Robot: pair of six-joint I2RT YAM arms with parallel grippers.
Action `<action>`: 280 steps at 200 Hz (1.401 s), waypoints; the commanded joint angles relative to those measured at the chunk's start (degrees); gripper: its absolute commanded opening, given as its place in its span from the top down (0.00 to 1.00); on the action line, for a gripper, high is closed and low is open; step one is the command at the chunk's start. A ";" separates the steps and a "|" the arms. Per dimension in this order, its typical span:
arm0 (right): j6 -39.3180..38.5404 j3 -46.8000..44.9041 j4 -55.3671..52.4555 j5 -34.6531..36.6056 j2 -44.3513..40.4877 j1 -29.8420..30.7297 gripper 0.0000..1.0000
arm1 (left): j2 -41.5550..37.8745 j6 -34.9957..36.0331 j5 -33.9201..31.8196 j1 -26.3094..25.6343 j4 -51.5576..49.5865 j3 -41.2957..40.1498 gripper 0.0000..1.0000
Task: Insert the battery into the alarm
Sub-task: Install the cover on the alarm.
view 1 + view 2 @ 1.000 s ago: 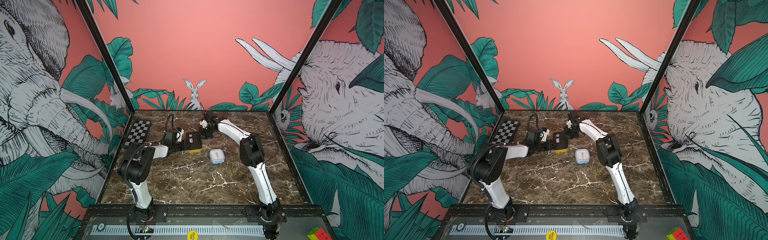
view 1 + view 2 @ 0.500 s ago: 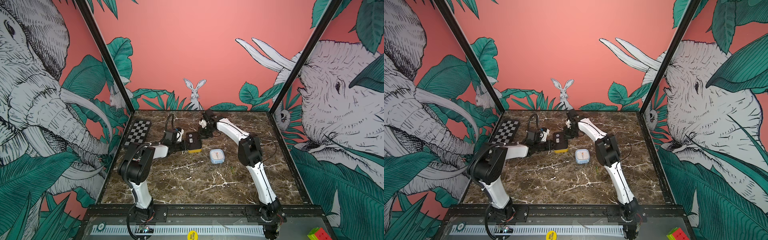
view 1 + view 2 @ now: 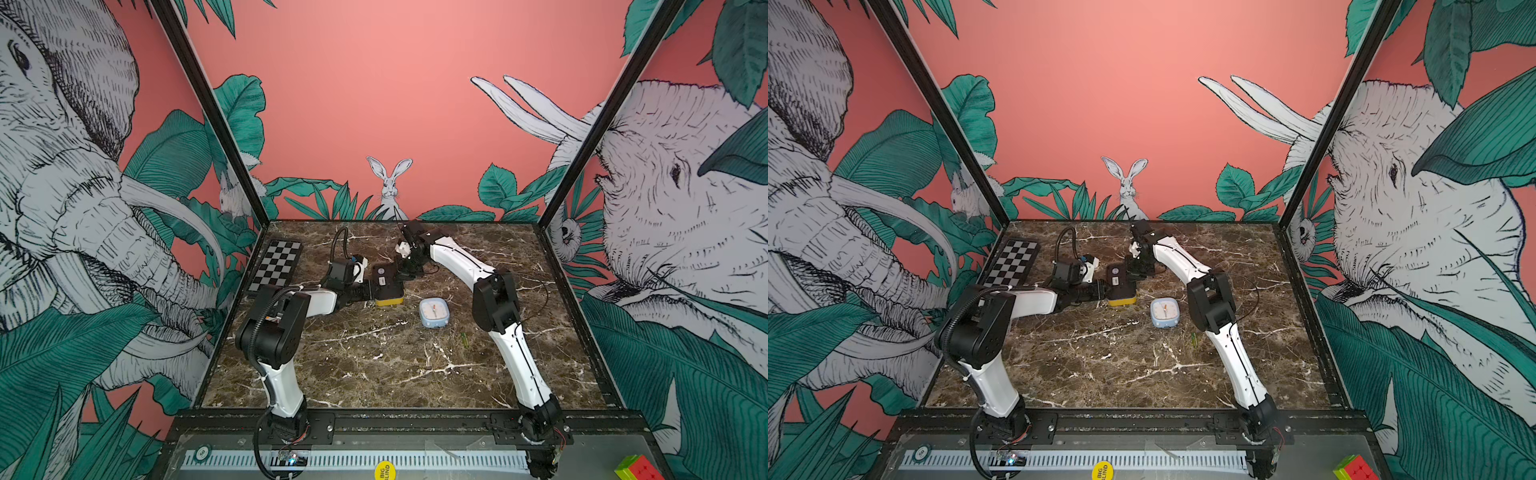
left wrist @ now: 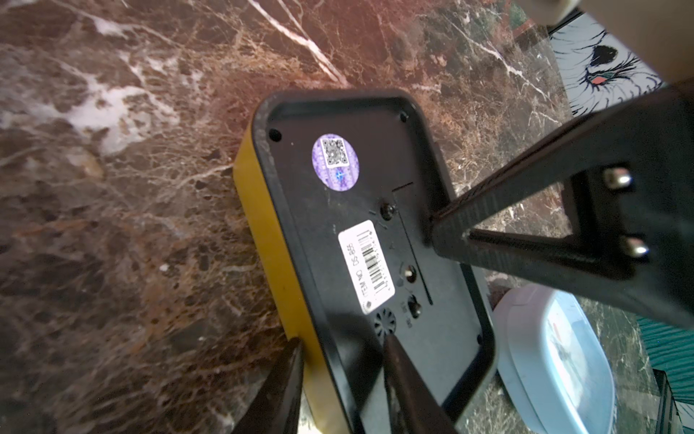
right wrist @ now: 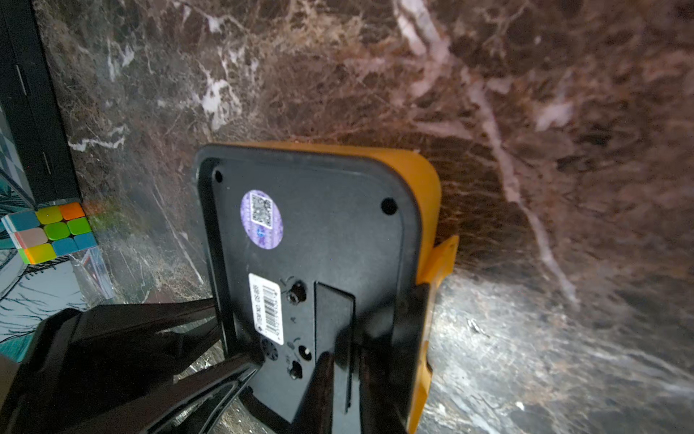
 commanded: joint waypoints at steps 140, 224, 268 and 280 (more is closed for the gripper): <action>-1.47 -8.66 12.77 -6.70 -3.30 0.60 0.99 | 1.66 -0.40 -0.25 -0.25 -1.44 1.31 0.64; -1.45 -11.49 15.77 -6.44 -4.42 0.67 1.00 | 2.28 -0.41 -0.07 -0.25 -1.83 1.87 0.64; -0.29 -13.36 17.52 -5.38 -6.18 0.65 1.00 | 2.06 -0.40 -0.41 -0.25 -1.96 1.69 0.64; 0.08 -14.23 17.93 -5.15 -6.67 0.52 1.00 | 1.93 -0.40 -0.50 -0.25 -2.04 1.59 0.64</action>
